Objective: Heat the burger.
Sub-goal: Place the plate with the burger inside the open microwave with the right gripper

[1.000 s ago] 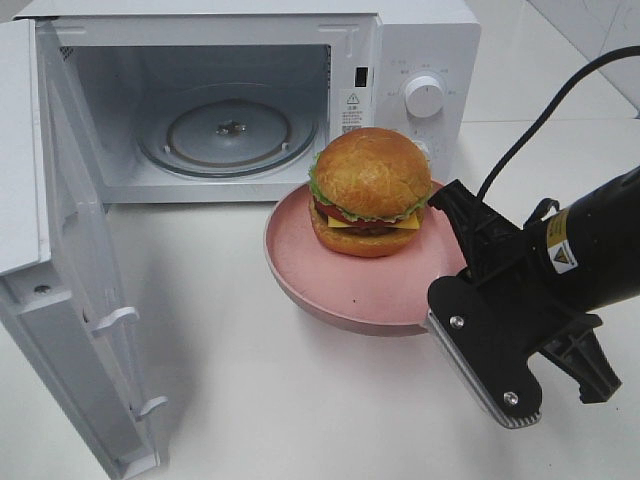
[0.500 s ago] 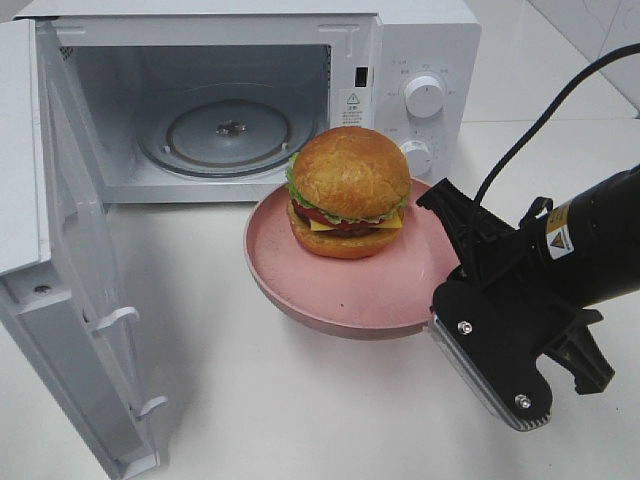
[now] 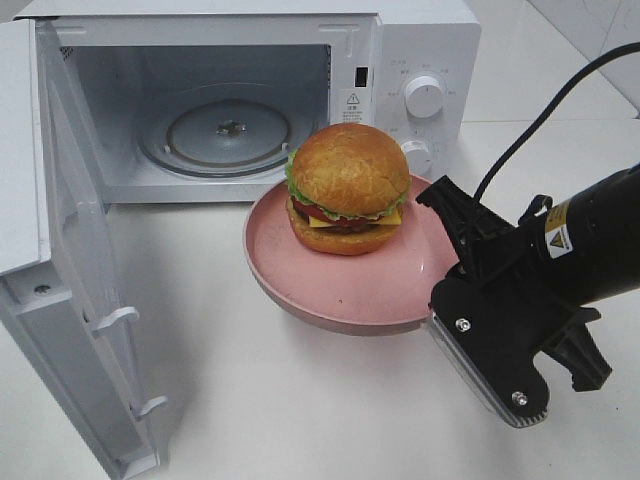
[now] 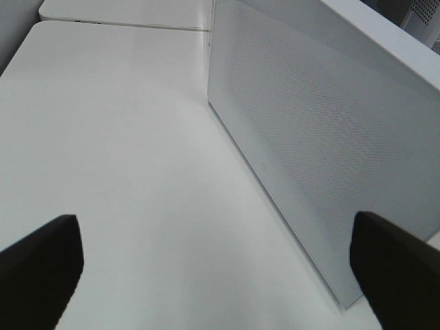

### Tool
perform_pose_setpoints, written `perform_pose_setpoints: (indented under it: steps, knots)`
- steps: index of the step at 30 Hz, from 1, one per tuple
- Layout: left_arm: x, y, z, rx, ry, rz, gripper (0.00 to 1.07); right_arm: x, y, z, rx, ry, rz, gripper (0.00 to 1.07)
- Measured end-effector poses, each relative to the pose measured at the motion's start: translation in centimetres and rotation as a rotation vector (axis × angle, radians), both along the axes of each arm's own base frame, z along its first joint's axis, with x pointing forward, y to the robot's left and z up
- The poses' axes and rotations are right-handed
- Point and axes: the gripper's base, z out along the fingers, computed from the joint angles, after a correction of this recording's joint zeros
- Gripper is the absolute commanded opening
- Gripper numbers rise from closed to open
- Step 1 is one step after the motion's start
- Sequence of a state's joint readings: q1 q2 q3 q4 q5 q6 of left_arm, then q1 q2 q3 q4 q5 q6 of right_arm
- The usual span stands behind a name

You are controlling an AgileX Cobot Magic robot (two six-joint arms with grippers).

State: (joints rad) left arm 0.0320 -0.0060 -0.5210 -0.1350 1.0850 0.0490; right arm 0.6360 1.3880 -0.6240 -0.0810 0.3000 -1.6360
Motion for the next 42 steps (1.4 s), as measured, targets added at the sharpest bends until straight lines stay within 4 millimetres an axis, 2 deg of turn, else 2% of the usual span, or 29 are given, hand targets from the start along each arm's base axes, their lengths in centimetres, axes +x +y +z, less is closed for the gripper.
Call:
perform_pose_setpoints:
  steps: [9, 16, 24, 42]
  knots:
    - [0.0, 0.0, 0.0, 0.0, 0.0, 0.0, 0.98, -0.1, 0.9, -0.2, -0.011, -0.008, 0.016, 0.0]
    - [0.0, 0.0, 0.0, 0.0, 0.0, 0.0, 0.98, 1.2, 2.1, -0.4, -0.012, 0.001, 0.005, 0.0]
    - [0.0, 0.0, 0.0, 0.0, 0.0, 0.0, 0.98, 3.0, 4.8, -0.5, 0.003, -0.006, 0.028, 0.0]
    - [0.0, 0.0, 0.0, 0.0, 0.0, 0.0, 0.98, 5.8, 7.9, -0.1, 0.04, -0.032, 0.01, 0.0]
